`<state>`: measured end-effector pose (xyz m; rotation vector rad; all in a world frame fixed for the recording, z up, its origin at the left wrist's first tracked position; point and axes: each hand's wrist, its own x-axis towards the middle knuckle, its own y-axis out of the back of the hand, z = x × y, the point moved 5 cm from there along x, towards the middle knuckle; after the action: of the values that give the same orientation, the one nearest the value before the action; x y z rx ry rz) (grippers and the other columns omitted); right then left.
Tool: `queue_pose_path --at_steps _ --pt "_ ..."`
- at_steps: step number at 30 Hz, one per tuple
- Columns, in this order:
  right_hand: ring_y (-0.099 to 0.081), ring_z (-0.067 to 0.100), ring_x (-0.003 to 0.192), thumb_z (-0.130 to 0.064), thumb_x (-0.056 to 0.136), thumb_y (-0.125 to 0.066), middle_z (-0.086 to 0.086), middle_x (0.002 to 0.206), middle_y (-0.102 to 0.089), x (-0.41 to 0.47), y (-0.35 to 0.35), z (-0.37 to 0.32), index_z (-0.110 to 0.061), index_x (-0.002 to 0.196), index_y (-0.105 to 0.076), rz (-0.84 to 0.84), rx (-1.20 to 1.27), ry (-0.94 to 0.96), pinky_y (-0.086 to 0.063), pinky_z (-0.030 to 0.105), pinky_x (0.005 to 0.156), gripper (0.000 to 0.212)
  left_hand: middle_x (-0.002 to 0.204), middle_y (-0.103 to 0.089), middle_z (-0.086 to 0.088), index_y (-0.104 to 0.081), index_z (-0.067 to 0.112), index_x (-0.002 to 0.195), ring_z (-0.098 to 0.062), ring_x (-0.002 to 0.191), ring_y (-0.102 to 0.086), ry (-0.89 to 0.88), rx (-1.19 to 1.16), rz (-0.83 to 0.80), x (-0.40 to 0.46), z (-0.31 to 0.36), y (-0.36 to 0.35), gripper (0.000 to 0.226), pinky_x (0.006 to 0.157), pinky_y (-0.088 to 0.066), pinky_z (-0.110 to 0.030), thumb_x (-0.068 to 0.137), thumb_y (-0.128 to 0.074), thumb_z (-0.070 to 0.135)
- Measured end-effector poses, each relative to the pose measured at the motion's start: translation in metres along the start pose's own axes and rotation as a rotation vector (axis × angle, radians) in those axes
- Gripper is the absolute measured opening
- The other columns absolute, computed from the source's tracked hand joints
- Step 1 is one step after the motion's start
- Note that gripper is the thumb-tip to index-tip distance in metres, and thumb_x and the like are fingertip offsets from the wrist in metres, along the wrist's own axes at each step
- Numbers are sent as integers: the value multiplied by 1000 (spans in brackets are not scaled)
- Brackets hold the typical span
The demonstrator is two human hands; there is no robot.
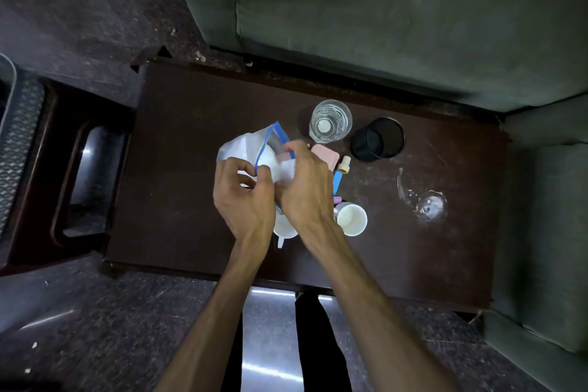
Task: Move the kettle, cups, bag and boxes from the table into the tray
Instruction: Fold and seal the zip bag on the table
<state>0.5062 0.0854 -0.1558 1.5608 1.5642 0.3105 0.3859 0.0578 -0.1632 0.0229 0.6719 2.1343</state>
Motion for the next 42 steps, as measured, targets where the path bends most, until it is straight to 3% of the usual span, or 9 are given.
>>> queue_pose_path --at_steps 5,11,15,18,25,30,37,39,42 --pt "-71 23 86 -8 74 -74 0 87 -76 -3 9 17 -22 98 -77 -62 86 -106 -59 33 72 28 83 -60 3 -54 17 73 -3 64 -57 12 23 -40 -9 9 -12 17 61 -41 -11 80 -68 11" --pt "-69 2 68 -4 75 -64 -8 84 -79 3 84 48 -30 89 -80 130 146 -137 -49 11 57 33 69 -56 7 -58 11 77 1 59 -57 81 34 -111 -25 18 -37 15 55 -40 -8 80 -72 11" --pt "-72 24 85 -9 79 -67 2 90 -80 12 150 68 -26 100 -80 344 12 -112 -57 32 78 30 71 -62 -4 -58 13 81 -15 59 -60 97 45 -160 -37 27 -59 13 60 -48 -23 79 -71 15" --pt "-70 33 89 -11 78 -64 9 92 -79 28 179 82 -25 105 -78 470 -68 -110 -52 33 80 33 78 -64 -5 -57 14 80 -21 66 -61 55 68 -202 -44 35 -75 15 66 -51 -31 78 -71 13" --pt "-68 47 99 -5 84 -60 20 109 -75 85 146 98 -17 118 -74 218 -321 14 -54 44 83 39 80 -64 -3 -56 16 80 -14 63 -56 59 93 -201 -51 32 -85 14 67 -49 -28 76 -70 13" --pt "-65 37 112 -19 82 -72 13 121 -73 90 122 110 -16 131 -66 167 -392 55 -53 40 89 49 80 -63 -2 -56 16 79 -13 63 -57 34 106 -191 -50 29 -80 16 65 -50 -28 77 -71 11" --pt "-68 28 94 -20 79 -69 3 104 -77 43 139 104 -16 108 -75 515 -101 43 -52 35 80 30 78 -64 -1 -58 14 81 -16 68 -59 68 84 -196 -48 30 -77 14 64 -51 -27 79 -72 14" --pt "-71 12 80 -28 82 -68 -6 90 -77 30 130 101 -22 100 -76 427 38 -64 -54 27 71 20 78 -65 -3 -58 13 81 -17 66 -60 99 59 -205 -48 32 -75 13 63 -50 -26 80 -71 14" --pt "-69 -5 65 -30 89 -73 -3 93 -76 17 89 101 -23 108 -73 40 441 -335 -59 17 61 21 74 -62 -1 -57 10 80 -15 65 -58 132 -13 -235 -45 34 -72 12 61 -49 -21 83 -69 10"
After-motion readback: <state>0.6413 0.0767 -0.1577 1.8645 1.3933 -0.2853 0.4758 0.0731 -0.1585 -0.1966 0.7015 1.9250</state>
